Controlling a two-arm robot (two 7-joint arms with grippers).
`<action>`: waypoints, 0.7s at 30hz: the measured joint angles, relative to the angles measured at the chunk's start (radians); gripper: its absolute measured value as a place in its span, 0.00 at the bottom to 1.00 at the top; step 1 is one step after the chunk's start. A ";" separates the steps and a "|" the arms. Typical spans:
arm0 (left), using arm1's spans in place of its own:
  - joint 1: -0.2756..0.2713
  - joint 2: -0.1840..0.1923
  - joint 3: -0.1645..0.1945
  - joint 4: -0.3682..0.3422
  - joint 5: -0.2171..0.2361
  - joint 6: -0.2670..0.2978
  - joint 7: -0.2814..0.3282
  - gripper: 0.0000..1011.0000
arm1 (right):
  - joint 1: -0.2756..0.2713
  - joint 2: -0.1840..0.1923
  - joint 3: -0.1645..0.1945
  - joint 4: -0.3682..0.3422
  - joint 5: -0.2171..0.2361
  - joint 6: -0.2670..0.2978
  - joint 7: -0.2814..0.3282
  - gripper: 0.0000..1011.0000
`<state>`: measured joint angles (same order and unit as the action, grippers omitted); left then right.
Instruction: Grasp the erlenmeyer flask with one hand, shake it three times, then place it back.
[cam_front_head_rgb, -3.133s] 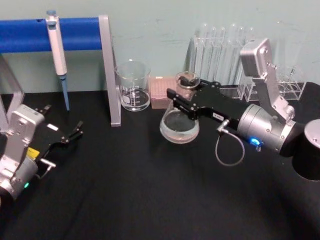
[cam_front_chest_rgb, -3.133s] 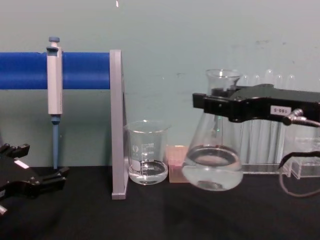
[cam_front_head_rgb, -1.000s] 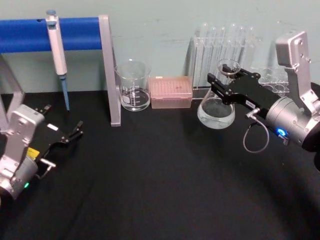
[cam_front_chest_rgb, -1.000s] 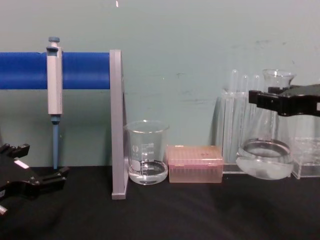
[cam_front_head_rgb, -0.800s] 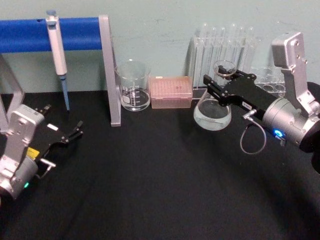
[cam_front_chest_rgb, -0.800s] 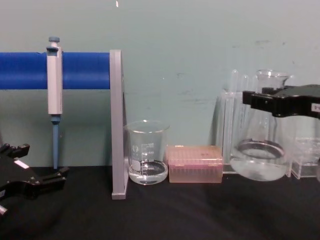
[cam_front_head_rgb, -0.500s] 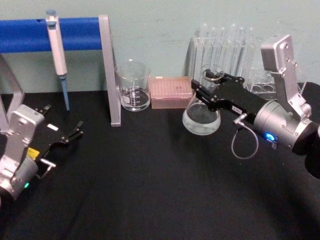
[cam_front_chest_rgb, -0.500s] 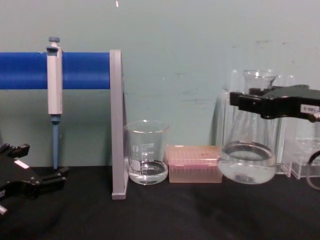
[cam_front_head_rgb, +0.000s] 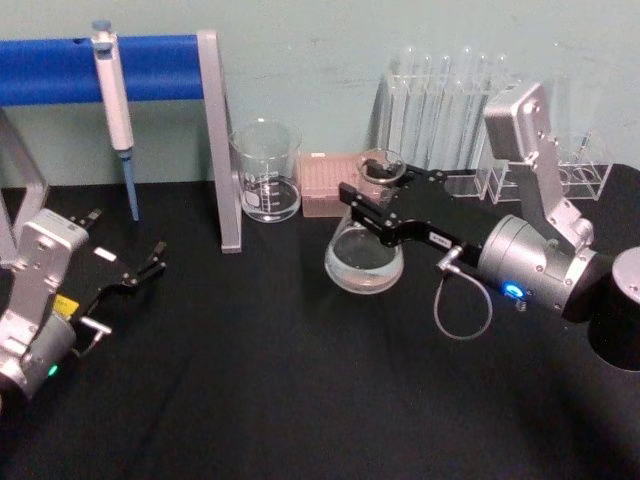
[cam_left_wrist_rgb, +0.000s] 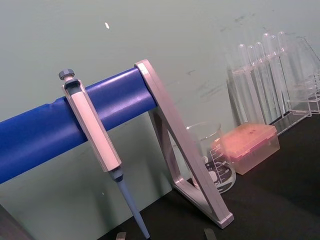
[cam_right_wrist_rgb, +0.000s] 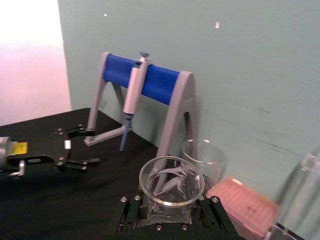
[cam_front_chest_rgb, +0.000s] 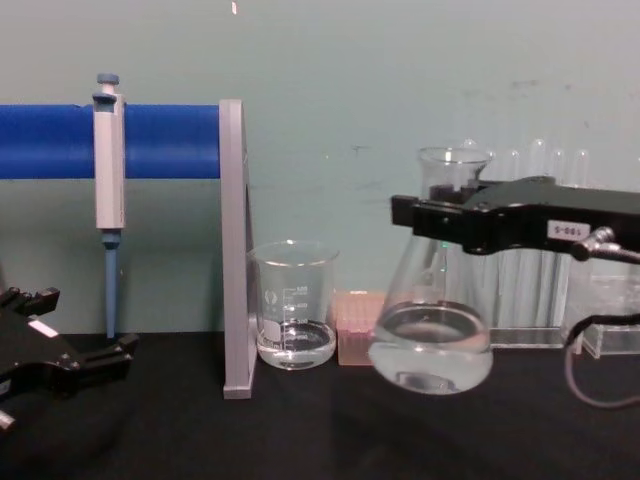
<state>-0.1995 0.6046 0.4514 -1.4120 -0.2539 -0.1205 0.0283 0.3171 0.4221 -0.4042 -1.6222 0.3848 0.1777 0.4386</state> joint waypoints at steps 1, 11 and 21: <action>0.000 0.000 0.000 0.000 0.000 0.000 0.000 0.99 | 0.001 0.001 -0.004 -0.001 0.001 0.000 0.003 0.44; 0.000 0.000 0.000 0.000 0.000 0.000 0.000 0.99 | 0.015 0.010 -0.058 -0.009 0.023 -0.007 0.043 0.44; 0.000 0.000 0.000 0.000 0.000 0.000 0.000 0.99 | 0.026 0.022 -0.111 -0.018 0.040 -0.013 0.081 0.44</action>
<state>-0.1995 0.6047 0.4514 -1.4120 -0.2539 -0.1205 0.0283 0.3435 0.4439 -0.5154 -1.6399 0.4244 0.1643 0.5195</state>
